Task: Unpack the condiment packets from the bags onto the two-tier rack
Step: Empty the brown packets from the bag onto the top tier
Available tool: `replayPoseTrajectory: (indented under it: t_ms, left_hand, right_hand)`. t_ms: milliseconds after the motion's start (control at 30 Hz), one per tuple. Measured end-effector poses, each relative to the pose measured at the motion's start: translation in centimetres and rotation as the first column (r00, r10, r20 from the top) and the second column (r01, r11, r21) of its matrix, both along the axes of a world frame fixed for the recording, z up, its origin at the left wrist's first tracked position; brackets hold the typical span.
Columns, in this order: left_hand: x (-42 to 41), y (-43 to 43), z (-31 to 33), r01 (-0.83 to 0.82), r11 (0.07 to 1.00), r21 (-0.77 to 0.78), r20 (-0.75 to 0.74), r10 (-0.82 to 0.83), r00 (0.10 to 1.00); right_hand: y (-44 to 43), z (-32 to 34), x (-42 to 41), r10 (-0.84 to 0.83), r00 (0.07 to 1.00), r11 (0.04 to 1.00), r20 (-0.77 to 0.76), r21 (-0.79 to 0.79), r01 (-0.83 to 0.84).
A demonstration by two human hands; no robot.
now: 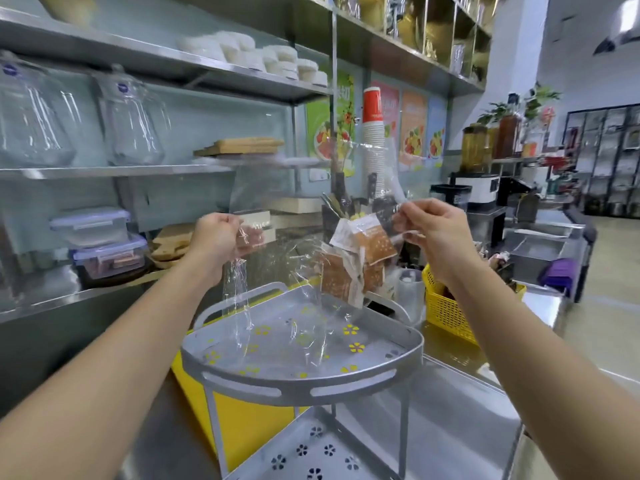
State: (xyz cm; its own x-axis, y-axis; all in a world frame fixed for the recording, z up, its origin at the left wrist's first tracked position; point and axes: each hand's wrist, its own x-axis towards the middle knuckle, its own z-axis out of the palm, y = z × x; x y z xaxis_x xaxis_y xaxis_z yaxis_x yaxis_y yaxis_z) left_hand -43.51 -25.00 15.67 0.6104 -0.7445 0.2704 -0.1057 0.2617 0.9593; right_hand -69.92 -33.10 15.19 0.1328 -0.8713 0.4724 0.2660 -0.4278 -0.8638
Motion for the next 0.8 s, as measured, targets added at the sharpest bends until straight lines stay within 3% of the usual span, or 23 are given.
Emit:
replayPoseTrajectory:
  t_ms: [133,233,333,633,800]
  left_hand:
    - [1.0,1.5,1.2,0.064,0.998,0.017,-0.051,-0.063,0.997]
    - [1.6,2.7,0.2,0.196,0.972,0.130,0.030,-0.201,0.979]
    - [1.7,3.0,-1.7,0.135,0.980,0.146,0.048,-0.143,0.989]
    - [0.8,3.8,-5.0,0.084,0.996,-0.021,-0.096,-0.086,0.992]
    - [0.8,3.8,-5.3,0.071,0.997,-0.001,-0.011,-0.071,0.997]
  right_hand:
    - [0.2,2.1,1.6,-0.008,0.998,0.999,0.068,-0.032,0.010]
    - [0.7,1.7,3.1,0.041,0.991,0.999,0.130,-0.037,-0.036]
    - [1.1,0.3,4.2,0.074,0.985,0.997,0.156,0.002,-0.075]
    - [1.4,-5.0,4.0,0.061,0.997,0.995,0.039,0.082,-0.064]
    - [2.0,-5.9,2.9,0.112,0.958,0.992,-0.263,0.090,-0.091]
